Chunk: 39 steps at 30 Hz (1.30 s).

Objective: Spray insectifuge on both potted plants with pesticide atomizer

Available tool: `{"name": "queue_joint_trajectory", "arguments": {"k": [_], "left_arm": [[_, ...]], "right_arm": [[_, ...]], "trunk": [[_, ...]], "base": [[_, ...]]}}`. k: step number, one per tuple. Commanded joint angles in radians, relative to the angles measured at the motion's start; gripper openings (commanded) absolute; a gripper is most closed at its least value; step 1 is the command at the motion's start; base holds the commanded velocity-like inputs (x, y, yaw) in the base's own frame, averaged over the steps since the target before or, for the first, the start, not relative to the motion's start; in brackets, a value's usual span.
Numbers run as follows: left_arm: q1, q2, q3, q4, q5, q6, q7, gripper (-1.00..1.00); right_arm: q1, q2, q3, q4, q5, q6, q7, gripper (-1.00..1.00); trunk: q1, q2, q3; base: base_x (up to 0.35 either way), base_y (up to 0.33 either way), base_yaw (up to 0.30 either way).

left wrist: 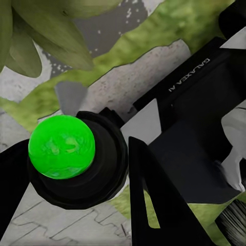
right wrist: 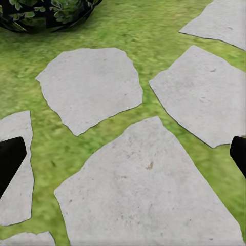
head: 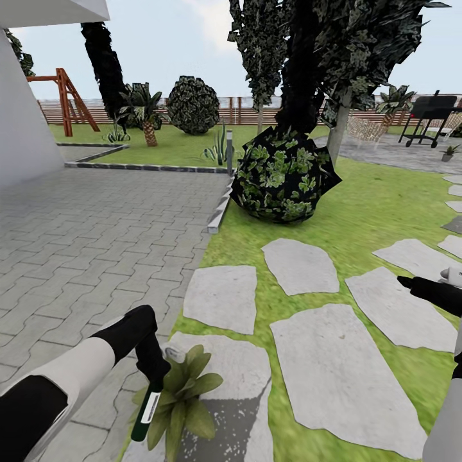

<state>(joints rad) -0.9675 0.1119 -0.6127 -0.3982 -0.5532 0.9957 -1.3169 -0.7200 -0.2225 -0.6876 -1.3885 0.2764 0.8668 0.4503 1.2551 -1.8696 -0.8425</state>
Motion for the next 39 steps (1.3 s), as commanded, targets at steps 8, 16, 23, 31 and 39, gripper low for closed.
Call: {"name": "queue_joint_trajectory", "arguments": {"k": [8,16,23,31,39], "left_arm": [[0.004,0.004,-0.047,-0.002,-0.010,0.008,-0.009,-1.00],[0.011,0.009,-0.056,-0.001,-0.010,0.008,-0.007,-1.00],[0.027,0.052,-0.056,-0.001,-0.010,0.008,-0.007,-1.00],[0.034,0.117,-0.056,-0.001,-0.010,0.006,-0.007,-1.00],[0.067,0.141,-0.056,-0.001,-0.010,0.006,-0.006,-1.00]], "right_arm": [[-0.001,0.000,-0.001,-0.001,0.010,0.003,0.010,1.00],[-0.001,0.000,-0.001,0.000,0.010,0.003,0.010,1.00],[-0.001,0.000,-0.001,0.000,0.010,0.003,0.010,1.00],[-0.001,0.000,0.000,0.000,0.010,0.003,0.010,1.00],[-0.001,0.000,0.000,0.000,0.010,0.003,0.010,1.00]], "trunk": [[0.000,0.000,-0.001],[0.000,0.000,-0.001],[0.000,0.000,-0.001],[0.000,0.000,-0.001],[0.000,0.000,-0.001]], "base": [[0.000,0.000,0.000],[0.000,0.000,0.000],[0.000,0.000,0.000],[0.000,0.000,0.000],[0.000,0.000,0.000]]}}
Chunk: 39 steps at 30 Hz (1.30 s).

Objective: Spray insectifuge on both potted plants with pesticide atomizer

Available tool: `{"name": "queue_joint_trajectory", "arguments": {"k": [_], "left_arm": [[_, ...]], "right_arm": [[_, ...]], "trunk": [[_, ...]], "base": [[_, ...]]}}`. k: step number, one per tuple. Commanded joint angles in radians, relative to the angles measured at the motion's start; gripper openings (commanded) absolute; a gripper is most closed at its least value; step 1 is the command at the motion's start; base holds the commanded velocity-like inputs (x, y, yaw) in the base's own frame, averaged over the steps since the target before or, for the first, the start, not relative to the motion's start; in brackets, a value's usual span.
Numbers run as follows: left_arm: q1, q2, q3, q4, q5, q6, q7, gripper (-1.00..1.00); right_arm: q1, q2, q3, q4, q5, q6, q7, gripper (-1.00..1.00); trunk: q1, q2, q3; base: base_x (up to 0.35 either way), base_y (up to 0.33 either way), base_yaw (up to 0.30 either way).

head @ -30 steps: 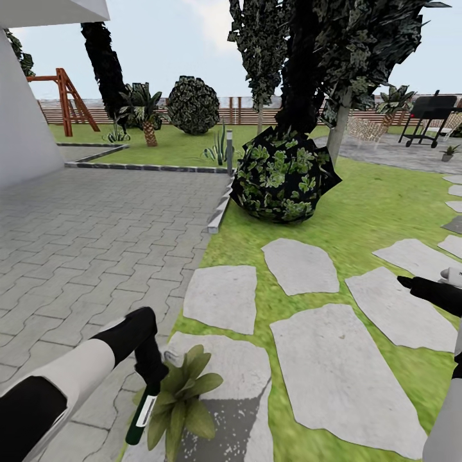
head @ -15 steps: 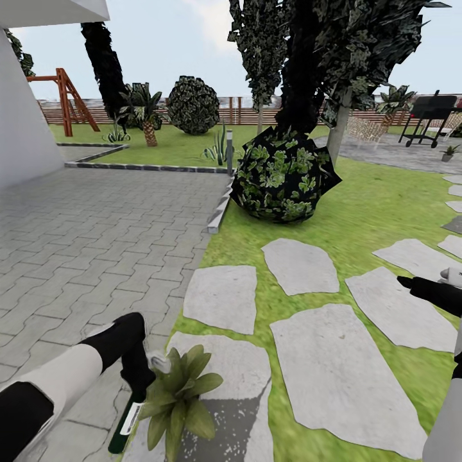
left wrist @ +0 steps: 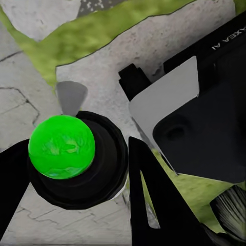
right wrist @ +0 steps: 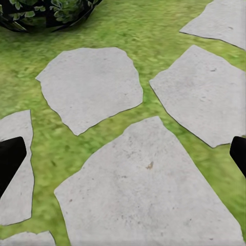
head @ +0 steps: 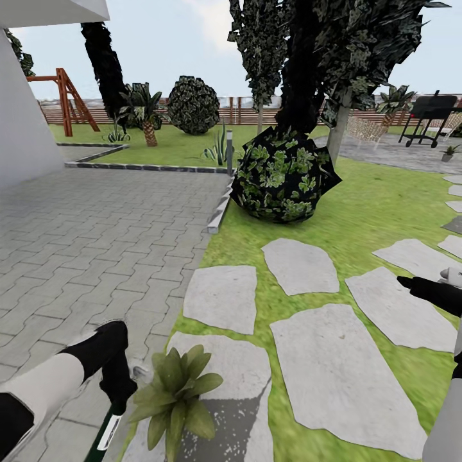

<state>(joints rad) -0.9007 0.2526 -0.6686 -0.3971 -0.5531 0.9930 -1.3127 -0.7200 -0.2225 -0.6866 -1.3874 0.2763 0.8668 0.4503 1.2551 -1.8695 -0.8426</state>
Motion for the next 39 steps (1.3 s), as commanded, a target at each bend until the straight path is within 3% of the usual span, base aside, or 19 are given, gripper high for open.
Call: {"name": "queue_joint_trajectory", "arguments": {"k": [1,7,20,39], "left_arm": [[0.010,0.000,0.000,-0.003,-0.010,0.009,-0.010,-1.00],[0.052,0.000,0.001,-0.003,-0.010,0.009,-0.010,-1.00],[0.055,0.000,0.002,-0.003,-0.010,0.009,-0.008,-1.00],[0.079,0.000,0.006,-0.003,-0.010,0.009,-0.005,-1.00]], "right_arm": [[-0.001,0.000,-0.001,-0.001,0.011,0.003,0.010,1.00],[-0.001,0.000,-0.001,-0.001,0.011,0.003,0.010,1.00],[-0.001,0.000,-0.001,-0.001,0.011,0.003,0.010,1.00],[-0.001,0.000,-0.001,-0.002,0.011,0.004,0.010,1.00]], "trunk": [[0.000,0.000,-0.001],[0.000,0.000,-0.001],[0.000,0.000,-0.001],[0.000,0.000,-0.001]], "base": [[0.000,0.000,0.000],[0.000,0.000,0.000],[0.000,0.175,0.000],[0.000,0.043,-0.075]]}}
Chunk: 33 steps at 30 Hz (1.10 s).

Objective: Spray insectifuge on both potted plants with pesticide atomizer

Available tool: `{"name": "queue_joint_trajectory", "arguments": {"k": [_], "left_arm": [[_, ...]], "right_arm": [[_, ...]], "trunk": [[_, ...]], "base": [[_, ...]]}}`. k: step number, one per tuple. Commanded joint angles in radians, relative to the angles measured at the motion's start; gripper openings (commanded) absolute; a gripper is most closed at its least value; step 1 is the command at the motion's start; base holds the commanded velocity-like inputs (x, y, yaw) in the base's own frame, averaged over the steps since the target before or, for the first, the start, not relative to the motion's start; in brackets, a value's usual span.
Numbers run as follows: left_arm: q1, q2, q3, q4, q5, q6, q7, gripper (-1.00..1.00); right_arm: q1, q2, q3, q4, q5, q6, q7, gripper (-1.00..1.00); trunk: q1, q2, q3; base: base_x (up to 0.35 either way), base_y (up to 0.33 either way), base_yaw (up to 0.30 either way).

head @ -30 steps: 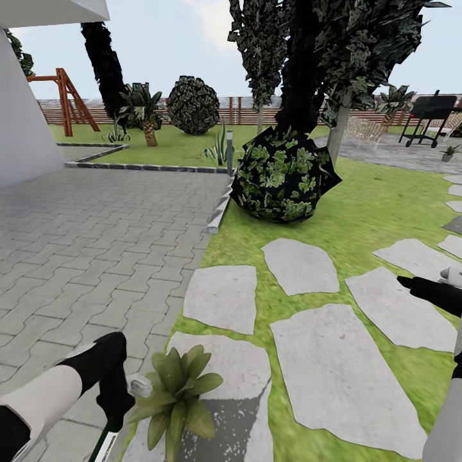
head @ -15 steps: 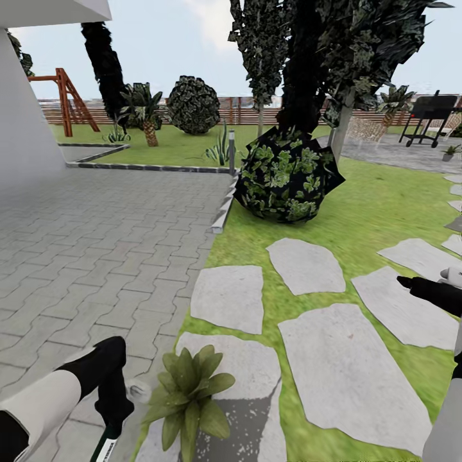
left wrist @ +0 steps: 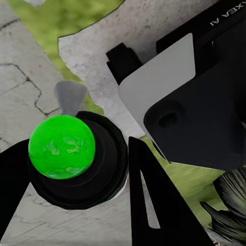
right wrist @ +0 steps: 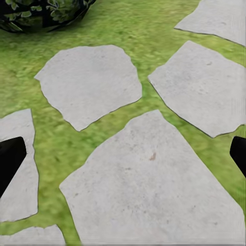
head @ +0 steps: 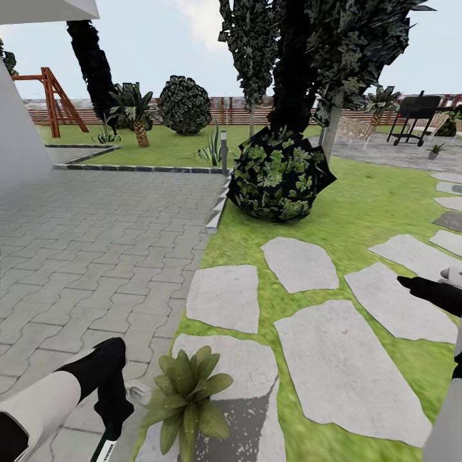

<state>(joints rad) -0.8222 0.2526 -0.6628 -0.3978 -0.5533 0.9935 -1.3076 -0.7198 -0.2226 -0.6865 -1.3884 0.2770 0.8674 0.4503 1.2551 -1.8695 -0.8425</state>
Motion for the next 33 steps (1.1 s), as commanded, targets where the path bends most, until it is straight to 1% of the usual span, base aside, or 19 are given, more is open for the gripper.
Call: {"name": "queue_joint_trajectory", "arguments": {"k": [1,6,13,21,31,33], "left_arm": [[0.000,0.000,-0.001,-0.003,-0.010,0.009,-0.010,-1.00],[0.000,0.000,-0.004,-0.003,-0.010,0.009,-0.009,-1.00],[0.000,0.000,-0.004,-0.003,-0.010,0.009,-0.010,-1.00],[0.000,0.000,-0.005,-0.006,-0.010,0.009,-0.009,-1.00],[0.000,0.000,-0.004,-0.009,-0.010,0.010,-0.009,-1.00],[0.000,0.000,-0.005,-0.009,-0.010,0.010,-0.009,-1.00]], "right_arm": [[-0.001,0.000,-0.001,-0.001,0.011,0.003,0.010,1.00],[-0.001,0.000,-0.001,-0.001,0.011,0.003,0.010,1.00],[-0.001,0.000,-0.001,-0.001,0.010,0.003,0.010,1.00],[-0.001,0.000,-0.001,-0.001,0.010,0.004,0.010,1.00],[-0.001,0.000,-0.001,0.000,0.010,0.004,0.010,1.00],[-0.001,0.000,-0.001,0.000,0.010,0.004,0.010,1.00]], "trunk": [[0.000,0.000,-0.001],[0.000,0.000,0.000],[0.000,0.000,0.004],[0.000,0.000,0.003],[0.000,0.000,-0.012],[0.000,0.000,-0.015]], "base": [[0.000,0.277,-0.031],[0.000,0.227,-0.174],[0.000,0.114,-0.229],[-0.014,0.030,-0.030],[-0.304,-0.085,0.000],[-0.131,-0.009,0.000]]}}
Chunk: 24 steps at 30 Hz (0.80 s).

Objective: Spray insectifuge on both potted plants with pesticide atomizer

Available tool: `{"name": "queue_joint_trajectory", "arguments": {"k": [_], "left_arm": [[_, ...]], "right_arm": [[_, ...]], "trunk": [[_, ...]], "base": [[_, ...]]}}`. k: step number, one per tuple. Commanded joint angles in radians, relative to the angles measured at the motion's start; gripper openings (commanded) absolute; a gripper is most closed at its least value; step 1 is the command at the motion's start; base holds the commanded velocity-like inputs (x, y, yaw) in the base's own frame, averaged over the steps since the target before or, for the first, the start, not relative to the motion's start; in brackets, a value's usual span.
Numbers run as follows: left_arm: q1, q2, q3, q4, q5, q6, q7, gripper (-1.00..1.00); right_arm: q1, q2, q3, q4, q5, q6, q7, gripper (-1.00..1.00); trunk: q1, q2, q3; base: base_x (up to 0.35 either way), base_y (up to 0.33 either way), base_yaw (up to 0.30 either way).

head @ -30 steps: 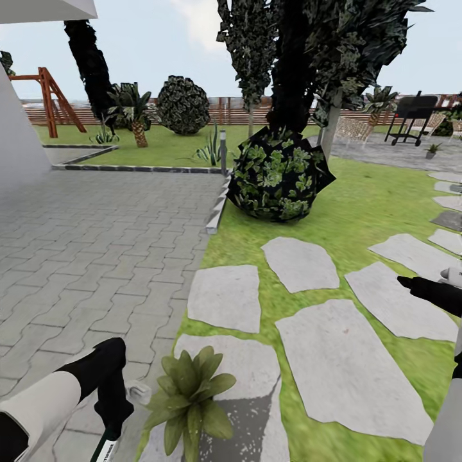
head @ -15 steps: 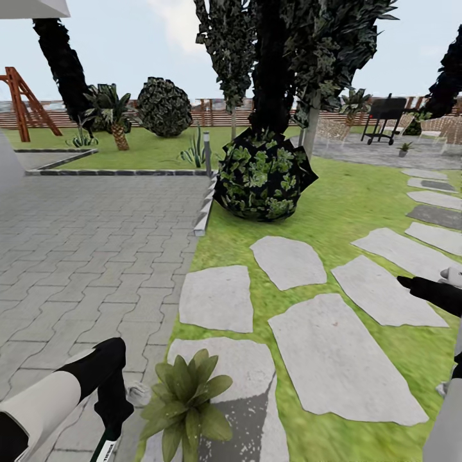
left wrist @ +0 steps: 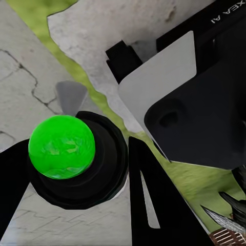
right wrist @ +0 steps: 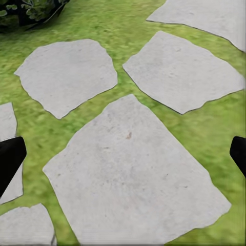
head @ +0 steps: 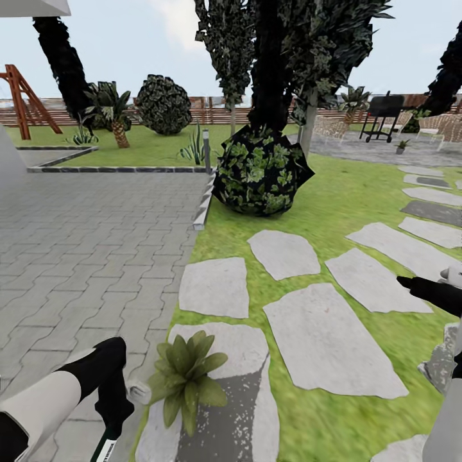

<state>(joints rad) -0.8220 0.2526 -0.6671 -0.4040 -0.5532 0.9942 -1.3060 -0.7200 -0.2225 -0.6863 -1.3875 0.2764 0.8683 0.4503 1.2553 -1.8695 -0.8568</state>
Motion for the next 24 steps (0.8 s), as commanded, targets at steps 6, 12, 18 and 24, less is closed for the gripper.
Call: {"name": "queue_joint_trajectory", "arguments": {"k": [6,12,18,24], "left_arm": [[0.000,0.001,0.000,-0.003,-0.010,0.008,-0.010,-1.00],[0.000,0.002,0.001,-0.002,-0.010,0.009,-0.010,-1.00],[-0.001,0.002,0.001,-0.002,-0.010,0.009,-0.010,-1.00],[-0.003,0.003,0.001,-0.003,-0.010,0.009,-0.010,-1.00]], "right_arm": [[-0.001,0.000,-0.001,-0.001,0.010,0.003,0.010,1.00],[-0.001,0.000,-0.001,-0.001,0.010,0.003,0.010,1.00],[-0.001,0.000,-0.001,-0.001,0.010,0.003,0.010,1.00],[-0.001,0.000,-0.001,-0.001,0.012,0.002,0.010,1.00]], "trunk": [[0.000,0.000,-0.011],[0.000,0.000,-0.020],[0.000,0.000,-0.030],[0.000,0.000,-0.034]], "base": [[-0.024,-0.002,0.000],[-0.001,0.000,0.000],[0.000,0.015,0.000],[0.000,0.211,0.000]]}}
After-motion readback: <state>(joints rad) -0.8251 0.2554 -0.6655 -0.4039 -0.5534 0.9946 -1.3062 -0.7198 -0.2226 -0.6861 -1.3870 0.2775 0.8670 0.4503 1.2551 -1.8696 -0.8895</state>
